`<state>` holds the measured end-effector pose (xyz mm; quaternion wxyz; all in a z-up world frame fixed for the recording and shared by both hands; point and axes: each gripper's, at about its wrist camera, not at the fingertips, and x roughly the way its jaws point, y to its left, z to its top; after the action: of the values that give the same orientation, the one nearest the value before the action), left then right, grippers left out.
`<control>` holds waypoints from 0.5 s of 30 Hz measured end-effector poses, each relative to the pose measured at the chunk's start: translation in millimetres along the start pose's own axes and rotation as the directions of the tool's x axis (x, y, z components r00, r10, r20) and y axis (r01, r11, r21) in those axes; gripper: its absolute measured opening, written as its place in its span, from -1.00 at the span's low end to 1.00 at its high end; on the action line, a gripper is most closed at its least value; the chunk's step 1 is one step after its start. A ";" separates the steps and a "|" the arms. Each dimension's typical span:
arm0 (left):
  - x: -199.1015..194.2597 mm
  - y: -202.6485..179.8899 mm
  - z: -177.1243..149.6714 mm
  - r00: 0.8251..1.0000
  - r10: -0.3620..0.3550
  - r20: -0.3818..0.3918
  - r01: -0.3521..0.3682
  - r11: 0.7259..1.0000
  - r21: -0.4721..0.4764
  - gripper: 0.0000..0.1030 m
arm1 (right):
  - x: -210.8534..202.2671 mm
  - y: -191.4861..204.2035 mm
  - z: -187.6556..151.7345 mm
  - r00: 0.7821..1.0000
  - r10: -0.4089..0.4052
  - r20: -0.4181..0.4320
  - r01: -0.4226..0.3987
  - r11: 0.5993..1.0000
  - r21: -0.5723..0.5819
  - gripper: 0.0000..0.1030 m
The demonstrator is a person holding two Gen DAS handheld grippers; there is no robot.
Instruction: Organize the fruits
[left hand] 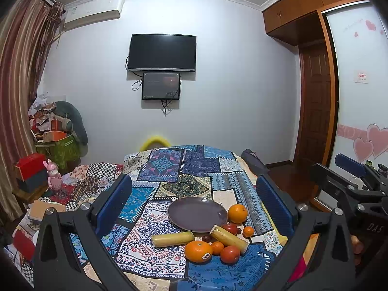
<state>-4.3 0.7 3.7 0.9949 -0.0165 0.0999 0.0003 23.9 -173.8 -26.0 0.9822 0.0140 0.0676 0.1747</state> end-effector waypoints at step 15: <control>7.0 -1.2 -2.7 1.000 -0.012 -0.014 0.012 1.000 0.000 1.00 | 9.8 -3.9 -4.5 0.998 0.022 -0.053 -0.021 1.000 0.012 0.95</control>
<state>2.0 -0.6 -0.2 0.9941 -0.0170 0.1067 -0.0060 33.7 -174.1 -31.9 0.9780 0.0157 0.0946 0.1853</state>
